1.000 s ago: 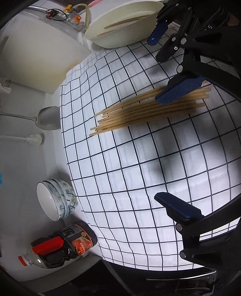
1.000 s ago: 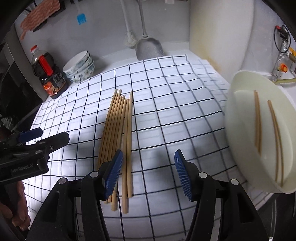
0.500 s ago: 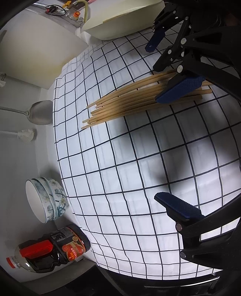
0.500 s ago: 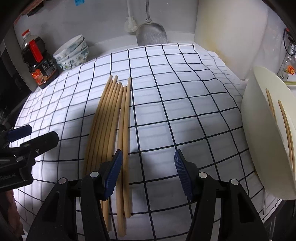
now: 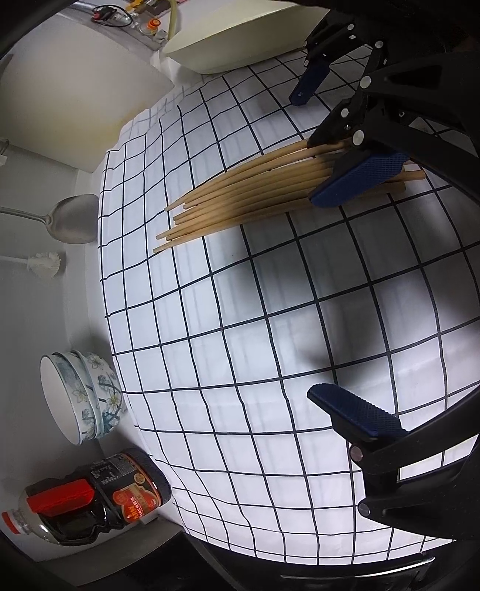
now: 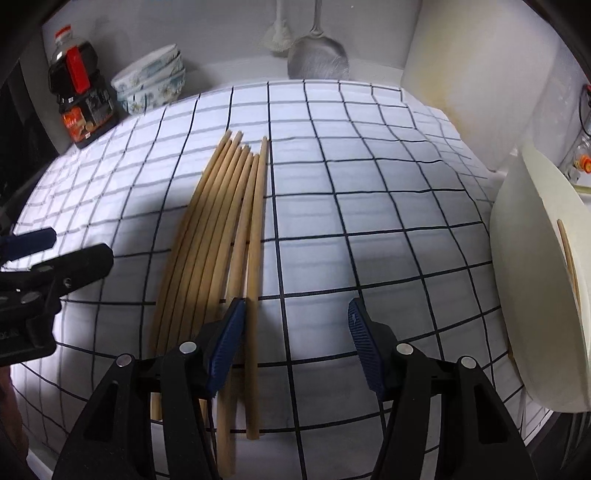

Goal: Organize utensils
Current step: 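Grasp a chopstick from the bundle with the right tool while the left tool grasps another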

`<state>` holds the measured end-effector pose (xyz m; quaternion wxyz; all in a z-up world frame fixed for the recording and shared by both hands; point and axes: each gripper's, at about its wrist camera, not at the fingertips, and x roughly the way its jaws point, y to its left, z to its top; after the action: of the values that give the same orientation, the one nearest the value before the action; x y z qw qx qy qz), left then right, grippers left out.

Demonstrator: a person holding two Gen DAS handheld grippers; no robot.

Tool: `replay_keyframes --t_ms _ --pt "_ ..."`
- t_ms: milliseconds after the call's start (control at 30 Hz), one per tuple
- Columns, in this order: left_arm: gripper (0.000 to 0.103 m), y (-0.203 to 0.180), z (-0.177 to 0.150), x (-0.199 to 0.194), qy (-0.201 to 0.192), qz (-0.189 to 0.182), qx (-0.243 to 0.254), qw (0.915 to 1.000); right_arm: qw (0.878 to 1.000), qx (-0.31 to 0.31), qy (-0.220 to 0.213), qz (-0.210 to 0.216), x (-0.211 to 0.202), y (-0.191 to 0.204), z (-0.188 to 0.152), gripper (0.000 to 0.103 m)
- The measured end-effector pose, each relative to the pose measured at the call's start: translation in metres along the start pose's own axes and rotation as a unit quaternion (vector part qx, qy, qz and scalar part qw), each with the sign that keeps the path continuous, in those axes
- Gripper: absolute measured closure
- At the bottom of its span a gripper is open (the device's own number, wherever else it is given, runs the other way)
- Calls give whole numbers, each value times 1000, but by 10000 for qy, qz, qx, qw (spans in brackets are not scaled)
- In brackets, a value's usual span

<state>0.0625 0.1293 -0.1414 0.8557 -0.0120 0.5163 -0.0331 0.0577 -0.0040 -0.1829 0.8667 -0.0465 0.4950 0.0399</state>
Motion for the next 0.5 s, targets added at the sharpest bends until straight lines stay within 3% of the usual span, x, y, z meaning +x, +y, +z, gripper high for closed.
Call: replay_keyframes --t_ms 67,133,300,500 --pt "9 -1 0 1 -5 1 10 10000 10000 -4 -24 21 1 0 2 49" --pt "9 -3 1 3 6 -2 13 10000 9999 -11 -66 108 2 1 2 57" --pt "9 -7 1 5 -31 -41 33 10000 9999 -54 -106 108 1 1 4 91" --pt "9 -16 1 11 -48 -36 163 9998 9995 276 -84 86 -1 -20 -1 96"
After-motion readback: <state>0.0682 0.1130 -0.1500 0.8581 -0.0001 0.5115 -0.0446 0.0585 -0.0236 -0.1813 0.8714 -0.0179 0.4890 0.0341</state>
